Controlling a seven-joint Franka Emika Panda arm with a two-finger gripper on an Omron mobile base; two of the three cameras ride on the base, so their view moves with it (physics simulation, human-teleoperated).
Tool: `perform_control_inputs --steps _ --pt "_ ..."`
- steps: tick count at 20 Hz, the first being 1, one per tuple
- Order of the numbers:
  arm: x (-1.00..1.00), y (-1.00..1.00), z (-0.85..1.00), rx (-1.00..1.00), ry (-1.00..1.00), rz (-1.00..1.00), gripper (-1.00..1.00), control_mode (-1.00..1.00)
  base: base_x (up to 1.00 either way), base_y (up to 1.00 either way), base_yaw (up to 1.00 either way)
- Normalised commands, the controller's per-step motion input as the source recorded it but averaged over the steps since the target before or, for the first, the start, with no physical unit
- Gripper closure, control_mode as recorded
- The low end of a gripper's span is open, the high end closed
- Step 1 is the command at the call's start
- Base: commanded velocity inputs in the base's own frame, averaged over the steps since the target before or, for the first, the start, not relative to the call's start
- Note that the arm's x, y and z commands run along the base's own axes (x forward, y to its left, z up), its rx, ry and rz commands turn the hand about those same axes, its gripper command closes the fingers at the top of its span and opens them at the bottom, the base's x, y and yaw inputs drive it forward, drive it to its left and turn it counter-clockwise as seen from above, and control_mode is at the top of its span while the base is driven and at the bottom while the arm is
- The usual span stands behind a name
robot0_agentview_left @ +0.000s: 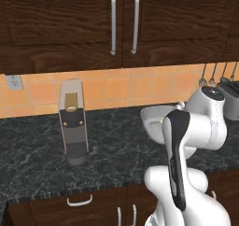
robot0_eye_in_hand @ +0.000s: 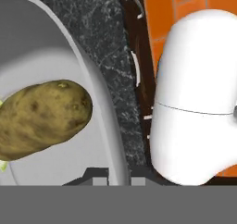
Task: Take the meat container that has the shrimp and place it on the second highest rack of the freezer. Then take the vegetable container that has the lemon wedge and potato and place it on the highest rack of the freezer.
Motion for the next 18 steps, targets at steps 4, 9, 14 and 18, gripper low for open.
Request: perform_control_inputs --steps 4,9,14,18 --pt "-0.17 0.29 0.51 0.04 0.02 -0.03 1.0 -1.0 0.0 0.0 0.0" --pt "-0.07 0.02 0.23 0.0 0.01 0.12 1.0 -1.0 0.0 0.0 0.0" --pt "-0.39 -0.2 0.14 0.0 0.0 0.15 1.0 -1.0 0.0 0.0 0.0" --pt "-0.17 -0.46 0.17 -0.04 0.0 0.0 1.0 -1.0 0.0 0.0 0.0"
